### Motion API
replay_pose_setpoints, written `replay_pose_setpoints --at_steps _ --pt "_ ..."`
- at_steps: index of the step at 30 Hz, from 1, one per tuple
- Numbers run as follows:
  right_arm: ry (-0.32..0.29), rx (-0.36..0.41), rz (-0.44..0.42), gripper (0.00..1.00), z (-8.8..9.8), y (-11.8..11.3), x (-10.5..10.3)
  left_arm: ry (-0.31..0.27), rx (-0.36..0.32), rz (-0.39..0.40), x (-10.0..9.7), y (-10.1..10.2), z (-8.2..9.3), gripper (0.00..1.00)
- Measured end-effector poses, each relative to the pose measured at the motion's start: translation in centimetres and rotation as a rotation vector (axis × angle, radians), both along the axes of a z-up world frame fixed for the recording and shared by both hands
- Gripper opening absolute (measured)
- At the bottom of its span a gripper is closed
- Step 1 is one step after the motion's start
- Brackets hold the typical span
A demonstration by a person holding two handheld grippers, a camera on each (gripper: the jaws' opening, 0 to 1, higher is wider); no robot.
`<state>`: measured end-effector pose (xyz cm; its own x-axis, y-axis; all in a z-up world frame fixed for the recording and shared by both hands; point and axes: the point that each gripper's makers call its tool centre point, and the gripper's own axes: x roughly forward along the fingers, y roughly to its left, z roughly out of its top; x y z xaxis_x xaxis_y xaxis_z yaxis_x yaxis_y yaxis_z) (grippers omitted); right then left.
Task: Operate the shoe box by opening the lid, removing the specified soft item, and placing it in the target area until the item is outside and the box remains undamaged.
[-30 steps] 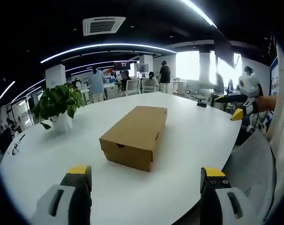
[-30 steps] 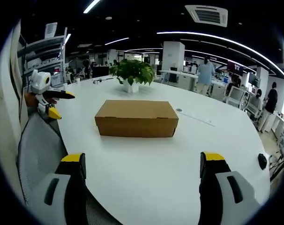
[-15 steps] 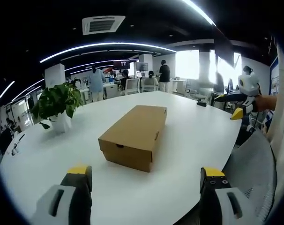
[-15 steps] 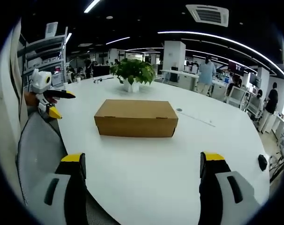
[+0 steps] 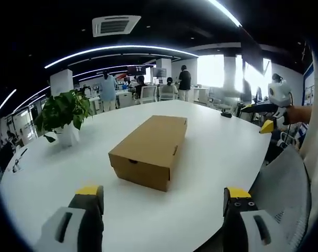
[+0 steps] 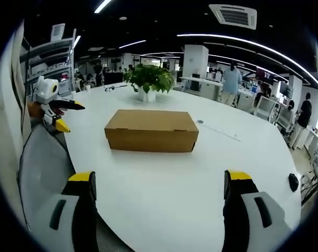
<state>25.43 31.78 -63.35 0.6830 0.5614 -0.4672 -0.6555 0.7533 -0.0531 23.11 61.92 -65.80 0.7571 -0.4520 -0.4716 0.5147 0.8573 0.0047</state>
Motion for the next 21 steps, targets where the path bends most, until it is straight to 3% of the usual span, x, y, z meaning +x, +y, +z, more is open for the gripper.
replay_pose_setpoints --at_steps 21 --pt "0.009 -0.010 0.017 0.96 -0.16 -0.13 0.60 0.015 0.001 0.000 0.24 -0.94 -0.26 0.94"
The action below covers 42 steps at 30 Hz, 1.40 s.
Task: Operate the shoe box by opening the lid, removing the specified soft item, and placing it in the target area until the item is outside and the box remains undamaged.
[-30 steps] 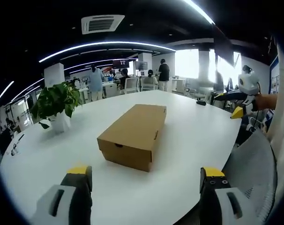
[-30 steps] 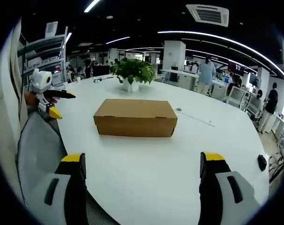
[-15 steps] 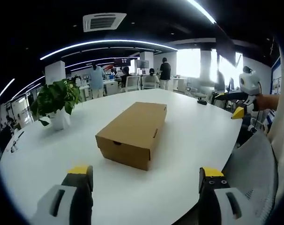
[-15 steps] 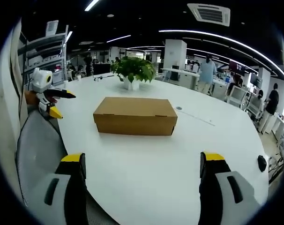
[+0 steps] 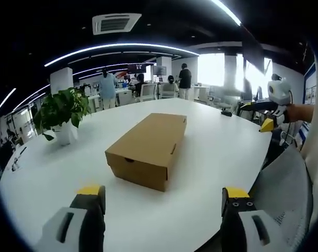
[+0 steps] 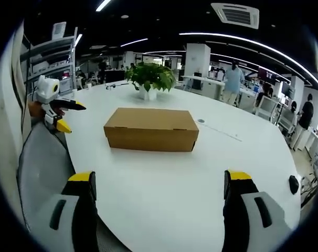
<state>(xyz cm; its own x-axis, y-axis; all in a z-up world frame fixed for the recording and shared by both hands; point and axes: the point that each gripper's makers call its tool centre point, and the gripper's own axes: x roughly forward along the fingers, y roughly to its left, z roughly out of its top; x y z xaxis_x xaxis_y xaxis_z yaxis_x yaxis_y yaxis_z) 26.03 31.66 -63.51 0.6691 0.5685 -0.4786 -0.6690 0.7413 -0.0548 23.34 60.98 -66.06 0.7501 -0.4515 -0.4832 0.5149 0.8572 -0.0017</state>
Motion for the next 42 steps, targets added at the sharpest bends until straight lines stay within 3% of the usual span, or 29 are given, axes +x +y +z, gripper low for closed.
replay_pose_setpoints --at_steps 22,34,42 --pt "0.007 0.001 0.068 0.96 -0.7 0.5 3.2 0.012 0.023 0.043 1.4 -0.5 -0.6 0.84" --pt "0.005 -0.019 0.154 0.96 -1.5 1.2 5.9 0.001 0.040 0.106 2.8 -0.8 -0.8 0.78" --pt "0.012 -0.037 0.208 0.91 -2.3 1.4 7.8 0.007 0.047 0.136 3.7 -1.1 -1.3 0.75"
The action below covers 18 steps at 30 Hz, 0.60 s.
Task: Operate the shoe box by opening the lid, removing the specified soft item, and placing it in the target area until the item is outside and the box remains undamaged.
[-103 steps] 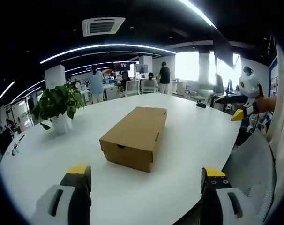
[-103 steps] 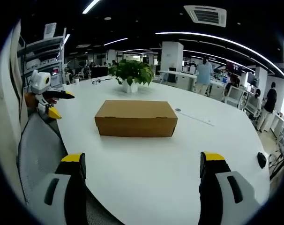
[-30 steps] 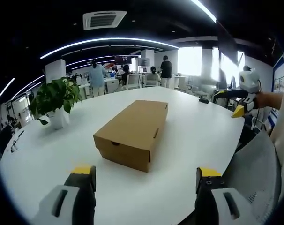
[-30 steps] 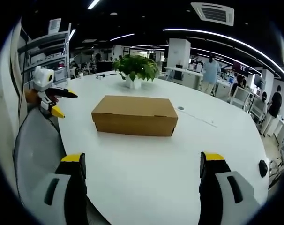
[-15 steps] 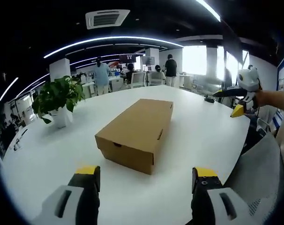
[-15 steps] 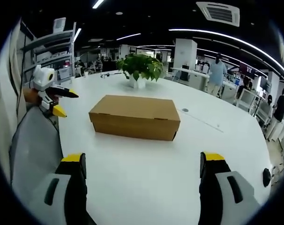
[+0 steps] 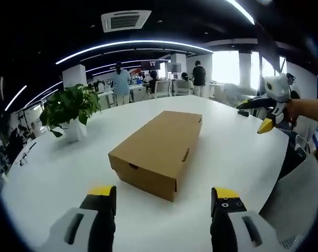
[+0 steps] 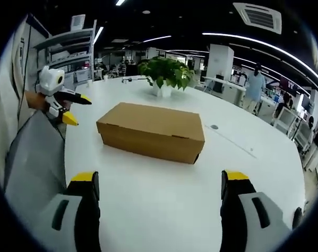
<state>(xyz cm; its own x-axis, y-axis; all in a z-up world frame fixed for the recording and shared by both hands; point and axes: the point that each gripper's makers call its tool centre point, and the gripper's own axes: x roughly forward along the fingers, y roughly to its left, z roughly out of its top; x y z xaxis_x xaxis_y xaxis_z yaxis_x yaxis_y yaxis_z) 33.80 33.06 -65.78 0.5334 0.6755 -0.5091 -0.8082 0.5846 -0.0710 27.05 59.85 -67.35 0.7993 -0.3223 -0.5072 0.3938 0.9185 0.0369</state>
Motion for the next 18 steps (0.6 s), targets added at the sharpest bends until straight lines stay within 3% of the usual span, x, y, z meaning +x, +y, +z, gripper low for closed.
replay_pose_setpoints --at_steps 18 --pt "-0.027 -0.027 0.131 0.78 -1.4 1.7 5.0 0.001 0.016 0.091 2.7 -0.8 -1.4 0.71"
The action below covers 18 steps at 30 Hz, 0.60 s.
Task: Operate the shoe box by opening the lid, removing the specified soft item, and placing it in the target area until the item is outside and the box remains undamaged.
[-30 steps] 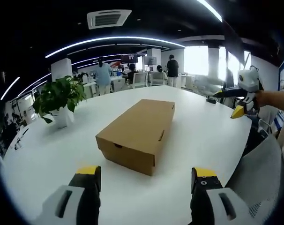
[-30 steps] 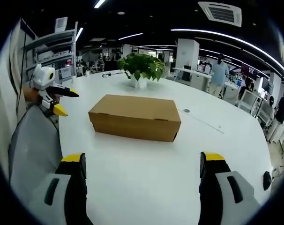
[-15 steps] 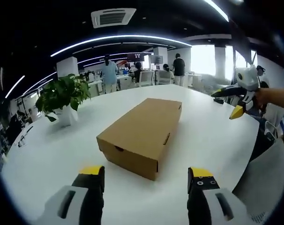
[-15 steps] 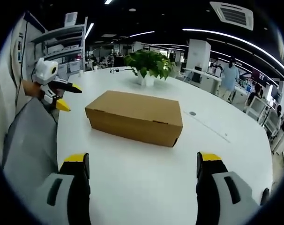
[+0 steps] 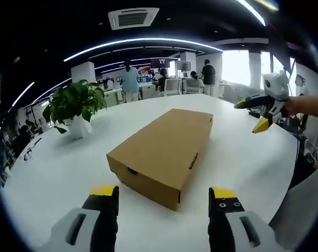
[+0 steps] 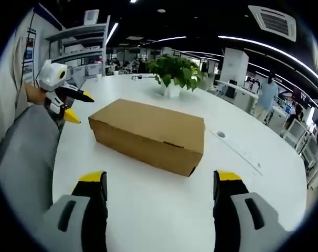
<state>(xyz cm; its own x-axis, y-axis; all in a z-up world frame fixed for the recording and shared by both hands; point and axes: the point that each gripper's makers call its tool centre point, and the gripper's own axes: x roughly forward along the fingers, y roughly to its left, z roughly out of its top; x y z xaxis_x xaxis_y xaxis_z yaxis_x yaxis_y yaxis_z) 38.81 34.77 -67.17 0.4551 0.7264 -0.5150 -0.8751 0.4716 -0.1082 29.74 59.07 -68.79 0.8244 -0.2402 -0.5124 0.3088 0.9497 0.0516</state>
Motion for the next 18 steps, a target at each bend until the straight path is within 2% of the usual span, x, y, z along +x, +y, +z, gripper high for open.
replay_pose_setpoints --at_steps 8,18 --pt "-0.017 -0.018 0.050 0.72 -0.8 0.9 2.3 -0.006 0.002 0.058 1.0 0.1 -0.6 0.74" --pt "-0.021 -0.013 0.077 0.66 -1.7 1.7 5.3 -0.015 -0.014 0.098 2.2 -0.8 -1.4 0.71"
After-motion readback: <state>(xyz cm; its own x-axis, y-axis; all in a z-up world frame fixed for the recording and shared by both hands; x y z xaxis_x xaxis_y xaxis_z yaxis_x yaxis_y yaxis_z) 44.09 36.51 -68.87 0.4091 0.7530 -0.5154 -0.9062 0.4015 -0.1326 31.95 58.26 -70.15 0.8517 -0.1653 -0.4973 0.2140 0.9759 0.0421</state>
